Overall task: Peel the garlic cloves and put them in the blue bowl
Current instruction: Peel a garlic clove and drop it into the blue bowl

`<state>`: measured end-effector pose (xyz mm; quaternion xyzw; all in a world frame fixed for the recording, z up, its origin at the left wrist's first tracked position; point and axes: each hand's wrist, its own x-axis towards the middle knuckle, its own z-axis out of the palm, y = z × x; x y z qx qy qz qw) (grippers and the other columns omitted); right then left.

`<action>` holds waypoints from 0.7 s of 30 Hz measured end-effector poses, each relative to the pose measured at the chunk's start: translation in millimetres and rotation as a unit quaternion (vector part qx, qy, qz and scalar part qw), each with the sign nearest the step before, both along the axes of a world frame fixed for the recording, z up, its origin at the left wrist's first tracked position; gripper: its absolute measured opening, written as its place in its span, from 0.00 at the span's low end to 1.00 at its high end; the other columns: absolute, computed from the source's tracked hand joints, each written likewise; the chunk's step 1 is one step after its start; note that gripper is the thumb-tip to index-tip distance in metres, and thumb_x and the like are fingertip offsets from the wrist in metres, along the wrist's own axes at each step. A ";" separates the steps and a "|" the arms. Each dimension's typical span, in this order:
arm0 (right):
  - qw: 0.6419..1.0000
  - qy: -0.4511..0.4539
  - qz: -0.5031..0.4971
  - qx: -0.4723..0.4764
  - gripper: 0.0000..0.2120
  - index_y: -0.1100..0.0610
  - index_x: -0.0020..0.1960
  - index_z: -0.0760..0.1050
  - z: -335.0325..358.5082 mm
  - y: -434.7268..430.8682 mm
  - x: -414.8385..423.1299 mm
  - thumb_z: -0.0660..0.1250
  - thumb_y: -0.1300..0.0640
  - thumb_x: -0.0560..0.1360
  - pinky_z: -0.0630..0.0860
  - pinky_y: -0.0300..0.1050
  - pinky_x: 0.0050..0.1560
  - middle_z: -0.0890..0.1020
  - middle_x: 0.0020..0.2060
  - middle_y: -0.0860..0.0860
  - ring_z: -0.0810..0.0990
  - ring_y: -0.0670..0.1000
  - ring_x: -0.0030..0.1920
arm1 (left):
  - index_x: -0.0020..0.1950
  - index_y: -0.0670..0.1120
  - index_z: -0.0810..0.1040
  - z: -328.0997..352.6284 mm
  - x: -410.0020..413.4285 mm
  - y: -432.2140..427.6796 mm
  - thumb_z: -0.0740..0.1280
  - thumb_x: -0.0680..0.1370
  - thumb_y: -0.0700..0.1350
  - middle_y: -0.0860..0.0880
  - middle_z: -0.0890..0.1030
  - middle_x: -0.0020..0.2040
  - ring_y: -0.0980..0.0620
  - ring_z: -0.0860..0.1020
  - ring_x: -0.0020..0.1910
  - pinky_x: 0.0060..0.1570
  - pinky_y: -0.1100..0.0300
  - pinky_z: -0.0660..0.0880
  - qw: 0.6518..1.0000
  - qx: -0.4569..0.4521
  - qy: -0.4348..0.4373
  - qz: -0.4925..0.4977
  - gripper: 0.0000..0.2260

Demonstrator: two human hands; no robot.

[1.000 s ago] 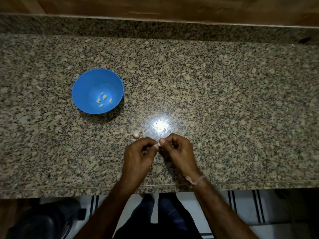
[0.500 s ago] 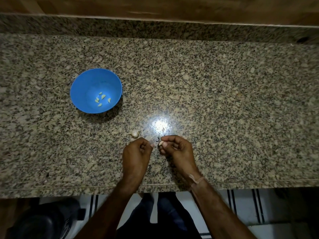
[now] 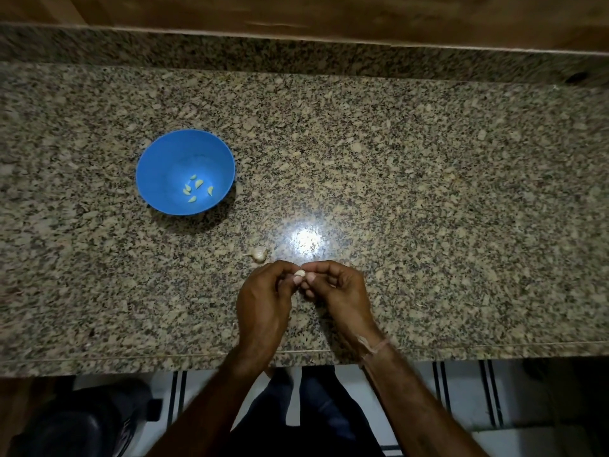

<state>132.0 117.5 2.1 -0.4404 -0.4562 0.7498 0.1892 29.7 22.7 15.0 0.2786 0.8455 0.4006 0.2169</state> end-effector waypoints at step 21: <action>0.910 -0.161 0.082 0.374 0.21 0.62 0.67 0.78 15.2 12.7 16.6 0.67 0.77 0.76 0.70 0.22 0.55 0.76 0.58 0.52 0.75 0.32 0.56 | 0.67 0.48 0.76 -17.8 5.8 20.9 0.75 0.77 0.41 0.50 0.75 0.59 0.48 0.78 0.58 0.51 0.48 0.79 0.991 -0.002 0.092 -0.101 0.19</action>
